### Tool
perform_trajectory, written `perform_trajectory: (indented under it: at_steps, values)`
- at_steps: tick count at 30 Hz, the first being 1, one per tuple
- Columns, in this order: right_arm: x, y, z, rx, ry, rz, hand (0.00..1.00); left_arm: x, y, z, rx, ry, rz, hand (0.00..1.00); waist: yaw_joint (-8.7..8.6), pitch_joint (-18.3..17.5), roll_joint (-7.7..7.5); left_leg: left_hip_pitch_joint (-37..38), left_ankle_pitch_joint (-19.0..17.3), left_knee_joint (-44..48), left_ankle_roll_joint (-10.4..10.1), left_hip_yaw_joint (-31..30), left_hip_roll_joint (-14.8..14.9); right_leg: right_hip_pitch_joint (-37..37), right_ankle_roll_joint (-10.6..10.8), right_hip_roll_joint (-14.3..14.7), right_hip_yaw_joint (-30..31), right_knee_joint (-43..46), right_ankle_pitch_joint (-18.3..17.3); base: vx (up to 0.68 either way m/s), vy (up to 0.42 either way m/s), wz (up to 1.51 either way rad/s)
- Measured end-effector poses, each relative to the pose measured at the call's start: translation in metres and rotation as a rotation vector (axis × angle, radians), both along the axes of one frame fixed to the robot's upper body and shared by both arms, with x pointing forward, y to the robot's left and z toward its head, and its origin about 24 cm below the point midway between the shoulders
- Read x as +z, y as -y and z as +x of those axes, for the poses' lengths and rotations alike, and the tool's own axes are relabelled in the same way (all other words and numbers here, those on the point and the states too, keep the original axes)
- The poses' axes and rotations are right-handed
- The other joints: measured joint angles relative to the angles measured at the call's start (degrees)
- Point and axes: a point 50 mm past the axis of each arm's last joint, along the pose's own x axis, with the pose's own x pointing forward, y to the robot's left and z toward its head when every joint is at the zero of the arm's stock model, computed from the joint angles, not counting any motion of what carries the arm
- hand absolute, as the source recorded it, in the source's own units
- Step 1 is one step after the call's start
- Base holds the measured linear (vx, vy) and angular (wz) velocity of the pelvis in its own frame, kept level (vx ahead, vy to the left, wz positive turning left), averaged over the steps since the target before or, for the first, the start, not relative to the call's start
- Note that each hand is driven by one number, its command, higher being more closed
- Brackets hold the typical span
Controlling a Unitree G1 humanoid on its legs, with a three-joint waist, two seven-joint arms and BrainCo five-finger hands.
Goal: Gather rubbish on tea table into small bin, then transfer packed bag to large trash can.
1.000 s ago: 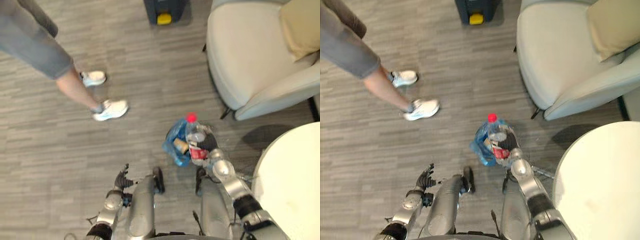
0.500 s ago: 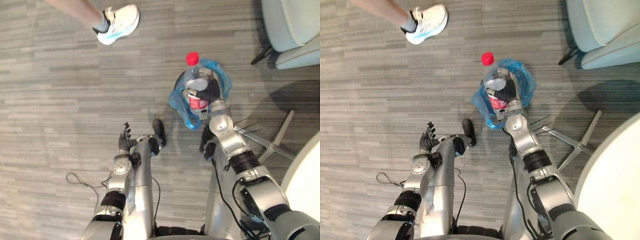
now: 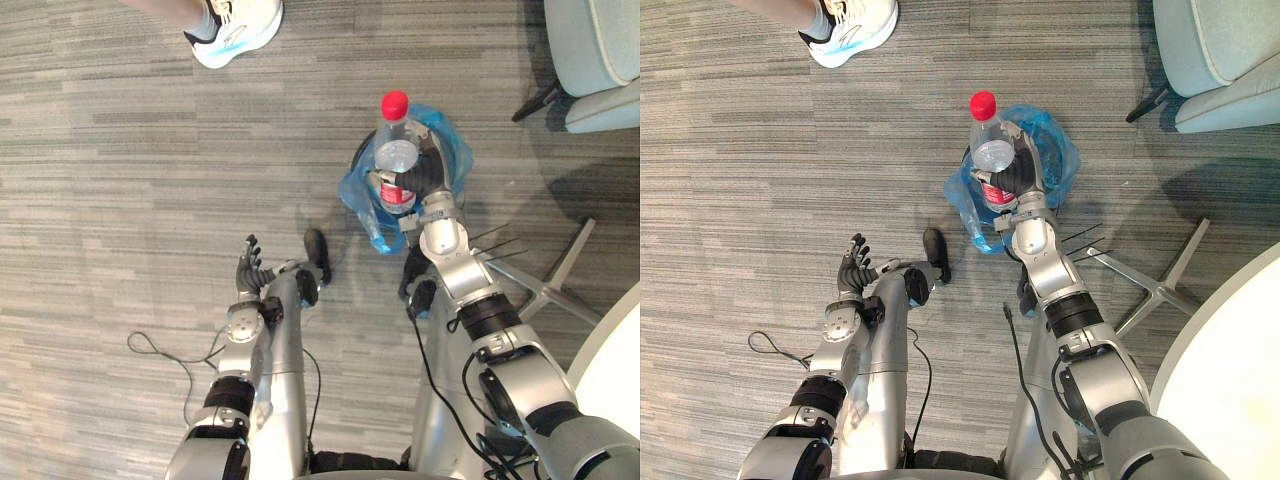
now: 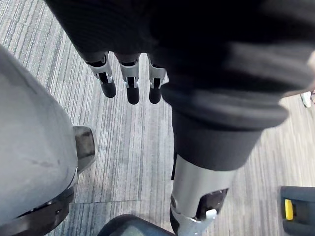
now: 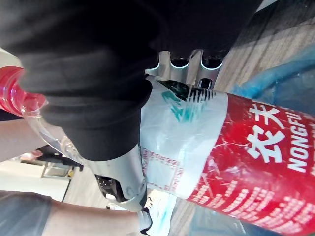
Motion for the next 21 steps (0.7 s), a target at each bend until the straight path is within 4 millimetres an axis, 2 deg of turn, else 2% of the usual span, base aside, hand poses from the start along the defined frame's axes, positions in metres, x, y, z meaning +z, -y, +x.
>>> perform_trajectory:
  at_steps: [3, 12, 18, 21]
  values:
    - [-0.002, 0.001, -0.001, -0.021, 0.01, -0.032, 0.0, 0.0, 0.0, 0.0, 0.0, 0.0, 0.0, 0.0, -0.07, 0.0, -0.02, 0.0, 0.02, 0.0, -0.03, -0.09, 0.25, 0.0, -0.01, 0.28, -0.05, -0.02, 0.0, -0.02, -0.059, -0.03]
    - [-0.034, 0.001, -0.01, -0.042, -0.05, -0.209, 0.0, 0.001, -0.001, 0.0, 0.005, 0.005, 0.002, 0.0, -0.18, 0.03, -0.63, 0.25, 0.84, -1.0, -0.65, -0.43, 0.7, 0.16, -0.54, 0.82, -0.58, -0.69, 0.32, -0.04, -0.06, -0.01]
    - [-0.076, -0.01, -0.009, -0.007, -0.215, -0.4, 0.0, -0.004, 0.0, 0.003, -0.002, -0.023, 0.017, 0.0, -0.22, 0.14, -1.45, 2.38, 2.8, -5.26, -1.0, -0.83, 0.15, 2.38, -0.89, 0.77, -1.89, -3.67, 0.88, -0.04, -0.065, 0.07]
    - [-0.089, -0.011, -0.005, -0.013, -0.294, -0.439, 0.0, -0.004, 0.0, 0.005, 0.001, -0.03, 0.015, 0.0, -0.15, 0.16, -1.47, 2.35, 3.87, -6.71, -1.11, -1.21, -0.17, 2.36, -1.25, 0.69, -2.44, -4.26, 1.1, -0.04, -0.069, 0.11]
